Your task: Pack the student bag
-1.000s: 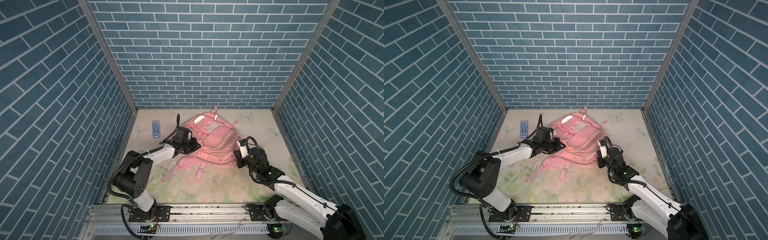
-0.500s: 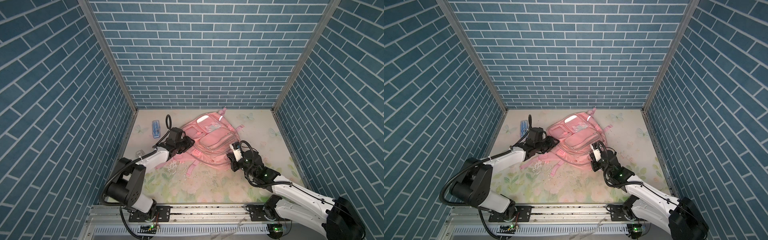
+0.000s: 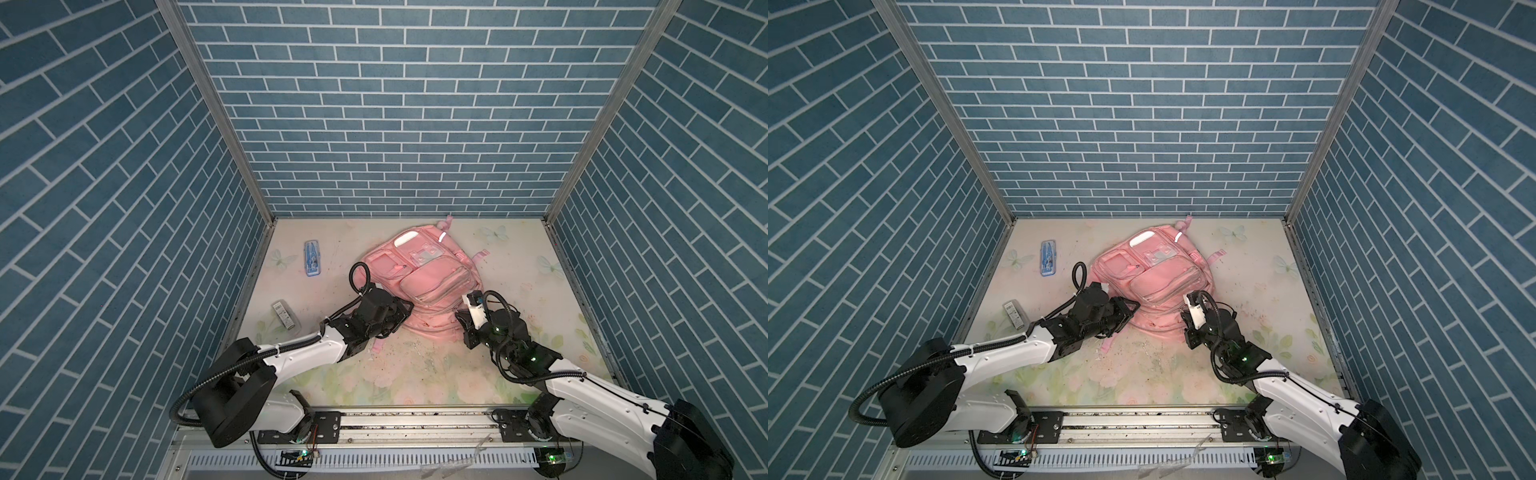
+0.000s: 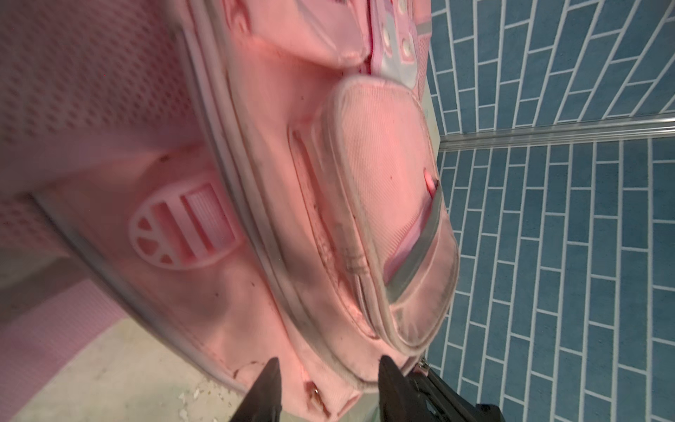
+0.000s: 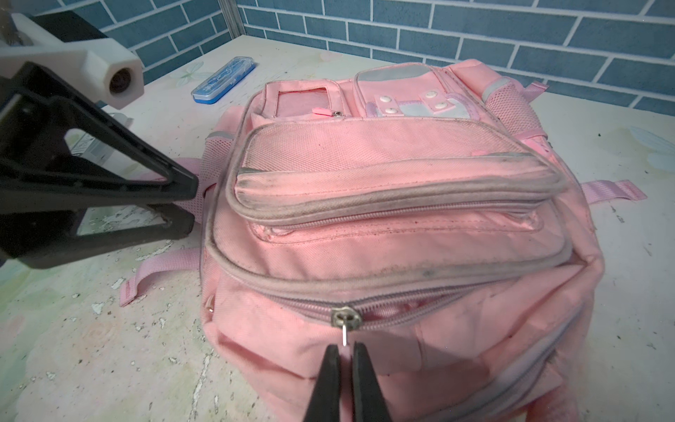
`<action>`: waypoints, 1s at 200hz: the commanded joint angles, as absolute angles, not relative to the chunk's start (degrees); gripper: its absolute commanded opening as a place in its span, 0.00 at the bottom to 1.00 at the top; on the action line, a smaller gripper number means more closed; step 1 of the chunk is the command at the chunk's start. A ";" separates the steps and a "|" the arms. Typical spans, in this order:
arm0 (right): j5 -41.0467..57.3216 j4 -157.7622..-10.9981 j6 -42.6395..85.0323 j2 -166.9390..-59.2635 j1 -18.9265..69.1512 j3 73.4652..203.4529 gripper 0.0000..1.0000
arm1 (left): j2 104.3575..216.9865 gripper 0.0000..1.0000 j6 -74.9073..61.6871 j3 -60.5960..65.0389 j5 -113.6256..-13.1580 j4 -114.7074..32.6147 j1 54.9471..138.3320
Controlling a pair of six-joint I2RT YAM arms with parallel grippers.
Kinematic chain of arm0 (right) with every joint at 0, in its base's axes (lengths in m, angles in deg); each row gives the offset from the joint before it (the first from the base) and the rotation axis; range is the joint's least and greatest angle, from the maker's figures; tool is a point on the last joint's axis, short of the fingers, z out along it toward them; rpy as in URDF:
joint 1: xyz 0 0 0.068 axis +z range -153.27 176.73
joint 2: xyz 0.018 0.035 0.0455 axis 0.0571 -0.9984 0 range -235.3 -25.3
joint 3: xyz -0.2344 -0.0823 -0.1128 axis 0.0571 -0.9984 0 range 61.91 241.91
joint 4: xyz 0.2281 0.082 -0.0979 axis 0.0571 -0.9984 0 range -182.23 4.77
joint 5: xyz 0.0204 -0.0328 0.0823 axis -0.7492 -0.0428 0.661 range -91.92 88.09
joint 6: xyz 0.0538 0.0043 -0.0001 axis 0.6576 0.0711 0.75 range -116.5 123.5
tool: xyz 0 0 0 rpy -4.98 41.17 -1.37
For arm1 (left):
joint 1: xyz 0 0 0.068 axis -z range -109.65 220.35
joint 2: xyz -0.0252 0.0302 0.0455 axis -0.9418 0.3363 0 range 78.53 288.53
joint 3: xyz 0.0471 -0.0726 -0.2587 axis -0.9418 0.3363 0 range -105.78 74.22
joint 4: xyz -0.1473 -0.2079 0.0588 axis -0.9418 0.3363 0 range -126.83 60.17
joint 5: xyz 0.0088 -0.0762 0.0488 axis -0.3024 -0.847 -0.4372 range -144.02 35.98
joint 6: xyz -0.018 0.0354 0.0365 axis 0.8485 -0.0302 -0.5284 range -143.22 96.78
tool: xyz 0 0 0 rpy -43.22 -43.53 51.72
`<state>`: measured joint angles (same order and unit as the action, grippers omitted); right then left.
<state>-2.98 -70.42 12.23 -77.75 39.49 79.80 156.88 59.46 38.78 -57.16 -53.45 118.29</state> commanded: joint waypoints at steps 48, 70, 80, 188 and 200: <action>-0.42 -66.87 13.74 -76.18 39.97 78.40 0.00 | 163.15 0.44 66.95 38.36 -51.90 -63.14 122.44; -0.07 -66.69 14.37 -76.61 39.97 78.38 0.00 | 165.44 0.43 66.94 37.29 -51.89 -65.02 122.43; -0.06 -66.69 14.61 -76.95 40.02 78.42 0.00 | 166.32 0.40 66.48 36.57 -52.41 -65.37 122.43; -11.18 -72.62 17.99 -75.98 39.09 80.52 0.00 | 161.70 0.00 54.68 39.23 -65.97 -61.29 113.98; -11.94 -74.57 18.92 -76.46 38.02 81.37 0.00 | 161.18 0.00 53.30 39.58 -68.30 -60.13 112.70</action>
